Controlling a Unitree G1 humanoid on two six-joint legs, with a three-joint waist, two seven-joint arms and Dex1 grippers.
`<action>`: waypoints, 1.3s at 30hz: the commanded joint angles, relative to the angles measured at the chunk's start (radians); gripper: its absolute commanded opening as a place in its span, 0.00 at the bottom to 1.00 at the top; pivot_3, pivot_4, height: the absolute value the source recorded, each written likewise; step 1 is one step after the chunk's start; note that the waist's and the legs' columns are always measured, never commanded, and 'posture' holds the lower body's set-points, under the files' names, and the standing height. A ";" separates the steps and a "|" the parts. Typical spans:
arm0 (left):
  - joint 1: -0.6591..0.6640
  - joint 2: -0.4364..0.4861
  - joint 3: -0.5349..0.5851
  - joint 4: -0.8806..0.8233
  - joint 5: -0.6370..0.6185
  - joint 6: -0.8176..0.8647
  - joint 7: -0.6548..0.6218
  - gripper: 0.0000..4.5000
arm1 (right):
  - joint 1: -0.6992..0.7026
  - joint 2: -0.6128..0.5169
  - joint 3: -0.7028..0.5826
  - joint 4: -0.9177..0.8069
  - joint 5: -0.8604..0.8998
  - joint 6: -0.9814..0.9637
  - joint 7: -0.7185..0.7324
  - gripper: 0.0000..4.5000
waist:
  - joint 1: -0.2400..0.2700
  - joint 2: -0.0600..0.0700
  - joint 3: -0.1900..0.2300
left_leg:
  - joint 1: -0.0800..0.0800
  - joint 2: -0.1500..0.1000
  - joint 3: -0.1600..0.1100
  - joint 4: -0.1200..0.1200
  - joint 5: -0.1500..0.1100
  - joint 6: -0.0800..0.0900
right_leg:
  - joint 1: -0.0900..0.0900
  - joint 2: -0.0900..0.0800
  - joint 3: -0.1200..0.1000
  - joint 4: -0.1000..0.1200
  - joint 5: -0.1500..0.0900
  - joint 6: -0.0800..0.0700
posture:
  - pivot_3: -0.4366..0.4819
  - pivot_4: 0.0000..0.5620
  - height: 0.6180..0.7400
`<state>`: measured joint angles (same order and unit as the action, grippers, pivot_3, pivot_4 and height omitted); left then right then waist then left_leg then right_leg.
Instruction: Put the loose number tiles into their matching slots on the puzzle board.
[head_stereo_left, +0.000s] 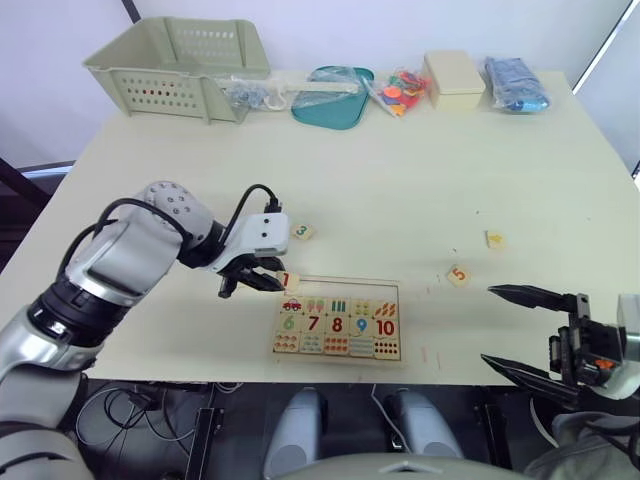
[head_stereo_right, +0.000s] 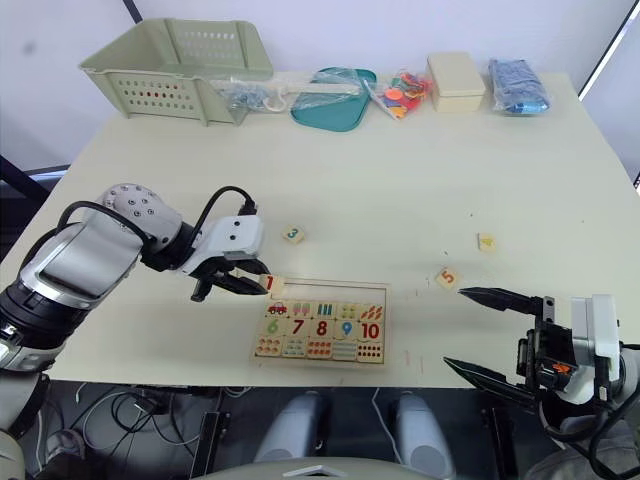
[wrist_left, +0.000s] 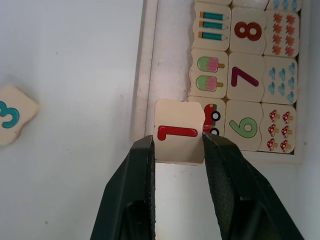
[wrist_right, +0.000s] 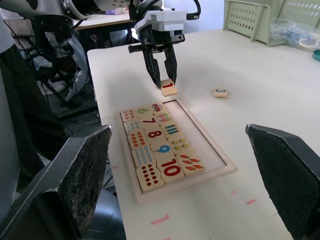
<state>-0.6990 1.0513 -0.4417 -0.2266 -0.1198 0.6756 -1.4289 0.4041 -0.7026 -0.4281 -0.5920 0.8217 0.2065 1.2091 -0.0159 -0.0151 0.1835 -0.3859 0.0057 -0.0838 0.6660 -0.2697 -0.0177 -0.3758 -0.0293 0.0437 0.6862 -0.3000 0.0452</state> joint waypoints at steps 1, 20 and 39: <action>0.004 -0.010 0.006 -0.039 0.022 0.017 0.021 0.21 | 0.005 0.004 -0.020 -0.035 0.006 -0.023 -0.004 1.00 | 0.000 0.000 0.000 | 0.000 0.000 0.000 0.001 0.000 0.000 | 0.000 0.000 0.000 0.001 0.000 0.000 | 0.48 0.27 1.00; -0.003 -0.064 -0.028 0.006 0.097 0.024 0.054 0.21 | 0.014 0.004 -0.009 -0.041 0.003 -0.031 -0.019 1.00 | 0.000 0.000 0.000 | 0.002 0.000 0.000 0.003 0.000 0.000 | 0.000 0.000 0.001 0.009 0.000 0.000 | 0.48 0.27 1.00; 0.003 -0.079 -0.034 0.005 0.116 0.025 0.055 0.21 | 0.007 0.006 -0.006 -0.041 0.001 -0.030 -0.023 1.00 | 0.000 0.000 0.000 | 0.002 0.000 0.000 0.003 0.000 0.000 | 0.000 0.000 0.001 0.008 0.000 0.000 | 0.48 0.27 1.00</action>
<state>-0.6885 0.9693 -0.4814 -0.2068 -0.0109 0.7098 -1.3710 0.4096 -0.7013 -0.4195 -0.6102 0.8131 0.1909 1.1890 -0.0157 -0.0152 0.1836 -0.3835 0.0053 -0.0834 0.6693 -0.2697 -0.0177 -0.3758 -0.0290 0.0451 0.6946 -0.3003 0.0453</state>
